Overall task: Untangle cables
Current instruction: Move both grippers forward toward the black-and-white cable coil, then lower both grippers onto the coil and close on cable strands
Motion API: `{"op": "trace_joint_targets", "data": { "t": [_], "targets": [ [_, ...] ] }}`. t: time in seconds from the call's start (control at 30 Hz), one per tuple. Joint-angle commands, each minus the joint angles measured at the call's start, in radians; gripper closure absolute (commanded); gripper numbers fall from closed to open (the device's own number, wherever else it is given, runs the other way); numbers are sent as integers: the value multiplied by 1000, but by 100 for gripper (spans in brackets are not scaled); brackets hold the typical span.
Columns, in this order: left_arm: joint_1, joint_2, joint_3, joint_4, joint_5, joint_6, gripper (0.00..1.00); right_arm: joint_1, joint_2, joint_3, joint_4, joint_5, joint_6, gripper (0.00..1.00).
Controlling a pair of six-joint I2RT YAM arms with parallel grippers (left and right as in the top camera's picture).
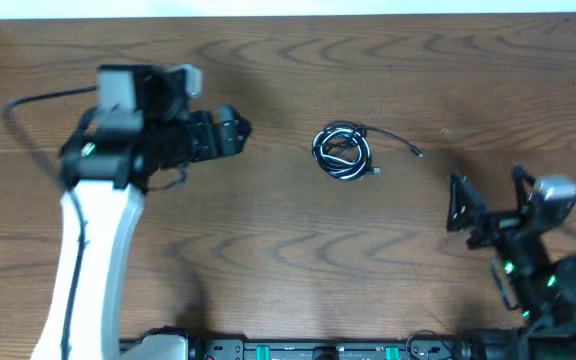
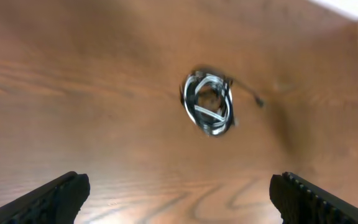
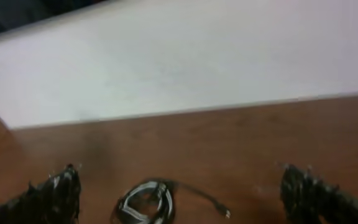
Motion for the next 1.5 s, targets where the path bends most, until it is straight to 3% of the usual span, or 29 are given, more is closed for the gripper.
{"op": "trace_joint_targets", "data": {
  "t": [0.0,0.1,0.13,0.2,0.23,0.27,0.33,0.43,0.53,0.57,0.63,0.87,1.4,1.47],
  "targets": [
    [-31,113,14,8,56,0,2,-5,182,182,-90,-62,14,1],
    [-45,204,14,23,92,-15,2,-5,338,326,-193,-125,-20,1],
    [-50,232,14,32,106,-14,11,-5,388,370,-228,-140,-26,1],
    [-58,283,14,62,135,-16,66,-5,466,427,-248,-164,-21,1],
    [-64,310,14,86,148,-28,87,-5,497,443,-247,-191,-21,1],
    [-70,332,14,109,153,-39,92,-5,519,452,-250,-232,-22,1],
    [-89,372,14,163,154,-61,92,-5,561,452,-251,-287,-22,1],
    [-127,420,14,237,130,-71,90,-5,621,452,-249,-316,-20,56],
    [-174,468,14,289,2,-158,86,1,687,452,-251,-316,1,82],
    [-188,484,14,304,-32,-165,79,6,711,452,-250,-316,6,81],
    [-214,517,14,334,-64,-164,66,18,756,452,-248,-316,6,67],
    [-286,618,14,437,-64,-165,55,51,901,452,-231,-298,32,54],
    [-425,693,11,454,-252,-279,56,137,1177,452,-127,-285,48,54],
    [-437,703,11,455,-268,-293,70,143,1191,452,-113,-275,50,54]
  ]
}}
